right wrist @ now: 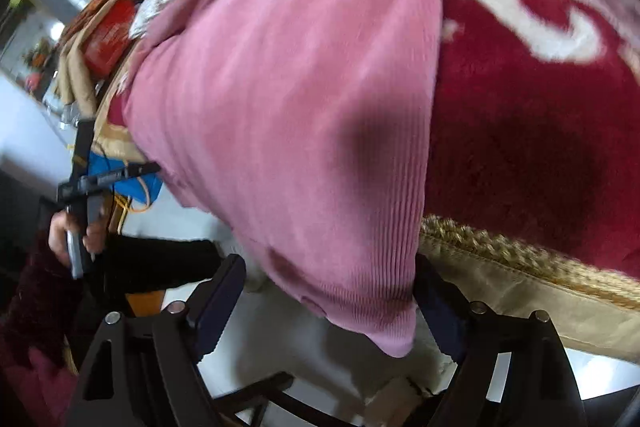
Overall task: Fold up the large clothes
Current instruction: 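Grasp the jacket hem with the left tool while the right tool grasps it too, then lift the hem with both tools and fold it toward the collar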
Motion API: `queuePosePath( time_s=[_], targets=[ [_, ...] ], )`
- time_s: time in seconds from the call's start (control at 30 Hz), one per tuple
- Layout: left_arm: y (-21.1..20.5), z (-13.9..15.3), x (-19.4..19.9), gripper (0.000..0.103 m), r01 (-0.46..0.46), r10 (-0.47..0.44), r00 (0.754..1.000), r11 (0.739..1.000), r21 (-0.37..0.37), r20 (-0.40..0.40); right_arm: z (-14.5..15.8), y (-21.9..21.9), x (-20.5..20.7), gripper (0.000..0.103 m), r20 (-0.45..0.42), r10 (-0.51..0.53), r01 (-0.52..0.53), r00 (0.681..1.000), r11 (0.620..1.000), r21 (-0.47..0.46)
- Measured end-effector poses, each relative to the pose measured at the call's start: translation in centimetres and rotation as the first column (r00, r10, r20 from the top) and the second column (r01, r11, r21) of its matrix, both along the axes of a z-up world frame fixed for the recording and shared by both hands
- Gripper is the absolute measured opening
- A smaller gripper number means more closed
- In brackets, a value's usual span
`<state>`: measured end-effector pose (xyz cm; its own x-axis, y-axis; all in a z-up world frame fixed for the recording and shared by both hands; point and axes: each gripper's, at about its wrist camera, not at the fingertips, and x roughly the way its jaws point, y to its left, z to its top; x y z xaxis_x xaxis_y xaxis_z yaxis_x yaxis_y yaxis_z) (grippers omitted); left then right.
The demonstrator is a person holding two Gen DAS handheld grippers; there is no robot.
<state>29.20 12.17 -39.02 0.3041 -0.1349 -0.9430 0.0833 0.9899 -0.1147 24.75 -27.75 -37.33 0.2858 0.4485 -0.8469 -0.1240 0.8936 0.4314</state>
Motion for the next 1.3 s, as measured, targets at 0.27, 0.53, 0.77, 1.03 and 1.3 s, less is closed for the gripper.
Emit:
queuePosePath(
  time_s=[0.27,0.53,0.77,1.03,1.3],
  targets=[
    [-0.9,-0.3,-1.0,0.012,0.092,-0.095,0.995,0.99,-0.104,-0.02,0.7,3.0,-0.6,0.033,0.034,0.115,-0.117,0.993,0.991,0.072],
    [-0.6,-0.2,-0.7,0.066,0.083,-0.094,0.994,0.979,-0.185,-0.05,-1.2,3.5,-0.2,0.039,-0.054,0.076,-0.07,0.996,0.991,0.11],
    [-1.0,-1.3,-0.5,0.009,0.079,-0.085,0.995,0.99,-0.115,-0.051,-0.5,6.2,-1.3,0.03,0.011,0.17,-0.17,0.985,0.985,0.032],
    [0.7,5.1,-3.9,0.006,0.165,-0.132,0.985,0.92,-0.357,0.115,7.9,6.1,-2.6,0.013,0.224,0.208,-0.236,0.952,0.966,0.105],
    [1.9,15.3,-2.2,0.006,0.297,-0.143,0.931,0.831,-0.469,0.336,15.9,3.1,-0.2,0.013,0.435,0.04,-0.186,0.899,0.936,0.298]
  ],
)
